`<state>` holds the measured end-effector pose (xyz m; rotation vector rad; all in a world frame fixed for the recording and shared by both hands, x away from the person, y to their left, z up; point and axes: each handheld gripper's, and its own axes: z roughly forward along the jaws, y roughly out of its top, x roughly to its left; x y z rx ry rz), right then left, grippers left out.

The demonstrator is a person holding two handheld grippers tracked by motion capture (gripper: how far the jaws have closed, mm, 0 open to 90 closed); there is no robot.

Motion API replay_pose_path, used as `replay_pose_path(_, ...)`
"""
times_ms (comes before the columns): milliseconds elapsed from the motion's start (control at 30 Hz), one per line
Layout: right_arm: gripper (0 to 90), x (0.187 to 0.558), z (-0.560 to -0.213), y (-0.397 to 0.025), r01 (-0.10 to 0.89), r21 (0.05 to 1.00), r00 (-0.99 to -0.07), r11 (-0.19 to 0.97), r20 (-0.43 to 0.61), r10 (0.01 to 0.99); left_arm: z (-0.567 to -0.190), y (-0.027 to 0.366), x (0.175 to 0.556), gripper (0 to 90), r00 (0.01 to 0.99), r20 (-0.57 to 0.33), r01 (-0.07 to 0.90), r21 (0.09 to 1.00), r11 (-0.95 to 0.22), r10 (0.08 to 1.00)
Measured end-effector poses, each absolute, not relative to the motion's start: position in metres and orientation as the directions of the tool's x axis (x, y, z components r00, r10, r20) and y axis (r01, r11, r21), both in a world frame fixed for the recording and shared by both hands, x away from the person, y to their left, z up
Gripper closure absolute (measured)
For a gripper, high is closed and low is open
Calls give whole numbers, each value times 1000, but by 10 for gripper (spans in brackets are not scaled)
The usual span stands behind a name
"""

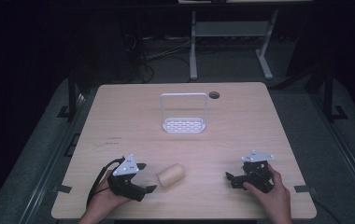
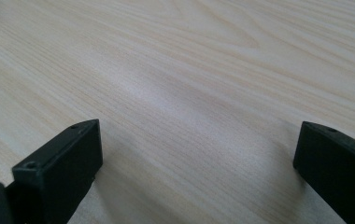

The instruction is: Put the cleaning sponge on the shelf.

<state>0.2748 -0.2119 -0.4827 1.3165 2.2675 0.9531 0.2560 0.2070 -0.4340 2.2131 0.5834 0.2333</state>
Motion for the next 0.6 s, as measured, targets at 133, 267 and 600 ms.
replay_pose_path(133, 9, 275, -483, -212, 626, 701, -508, 343, 32, 861, -432, 200, 259, 140, 882, -27, 322, 762, -561, 471)
replay_pose_path(267, 10, 275, -483, -212, 626, 700, -508, 344, 31, 861, -430, 192, 263, 140, 889, -23, 311, 764, -566, 458)
replay_pose_path(600, 10, 275, -483, -212, 625, 701, -508, 343, 31, 861, -428, 178, 270, 140, 898, -24, 298, 767, -567, 440)
